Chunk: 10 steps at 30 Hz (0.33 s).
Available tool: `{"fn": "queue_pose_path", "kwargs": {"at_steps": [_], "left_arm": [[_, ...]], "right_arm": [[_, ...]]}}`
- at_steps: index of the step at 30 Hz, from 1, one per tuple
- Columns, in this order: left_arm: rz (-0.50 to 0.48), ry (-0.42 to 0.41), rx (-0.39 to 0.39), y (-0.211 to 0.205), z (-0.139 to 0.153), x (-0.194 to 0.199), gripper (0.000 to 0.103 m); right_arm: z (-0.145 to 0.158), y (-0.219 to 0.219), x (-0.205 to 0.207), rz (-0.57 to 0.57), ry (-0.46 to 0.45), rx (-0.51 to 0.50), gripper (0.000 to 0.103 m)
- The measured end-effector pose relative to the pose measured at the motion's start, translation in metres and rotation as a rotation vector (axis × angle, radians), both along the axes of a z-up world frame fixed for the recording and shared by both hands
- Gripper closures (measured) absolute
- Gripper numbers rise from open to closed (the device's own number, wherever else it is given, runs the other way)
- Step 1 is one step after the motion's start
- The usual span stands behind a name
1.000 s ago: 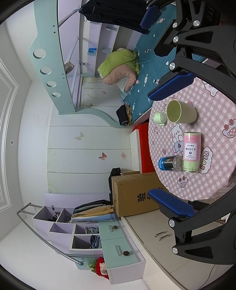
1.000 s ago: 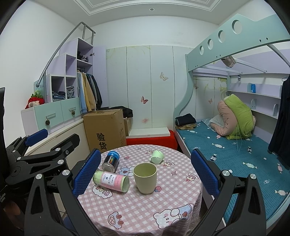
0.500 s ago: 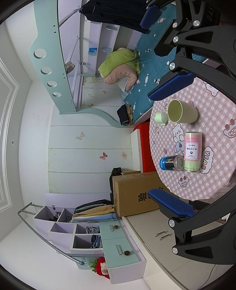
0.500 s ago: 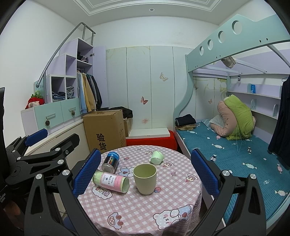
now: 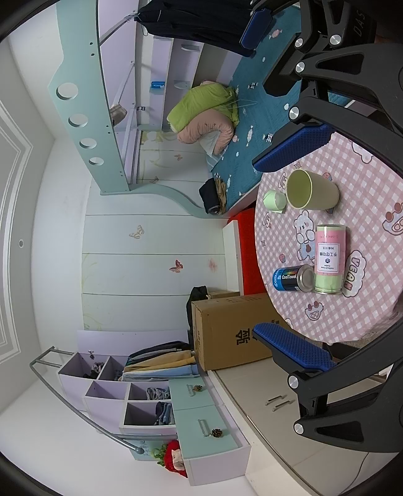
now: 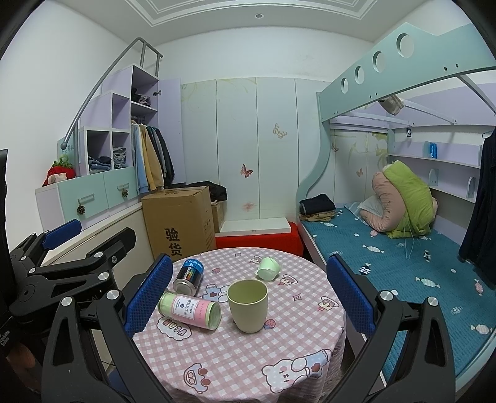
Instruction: Flip cup upright
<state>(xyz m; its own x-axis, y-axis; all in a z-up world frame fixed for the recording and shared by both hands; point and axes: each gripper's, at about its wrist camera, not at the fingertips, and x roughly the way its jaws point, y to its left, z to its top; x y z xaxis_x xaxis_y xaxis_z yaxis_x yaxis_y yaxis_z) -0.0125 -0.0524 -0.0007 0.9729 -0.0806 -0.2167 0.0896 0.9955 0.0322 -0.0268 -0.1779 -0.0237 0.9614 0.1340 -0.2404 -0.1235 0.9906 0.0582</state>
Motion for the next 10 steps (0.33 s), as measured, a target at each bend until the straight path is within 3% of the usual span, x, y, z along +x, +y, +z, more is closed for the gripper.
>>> {"fn": "queue_pose_path", "kwargs": {"at_steps": [10], "left_arm": [[0.004,0.005,-0.005,0.0016,0.0029,0.0055,0.005]], "right_arm": [[0.0021,0.0,0.002,-0.002,0.006,-0.003,0.007]]}}
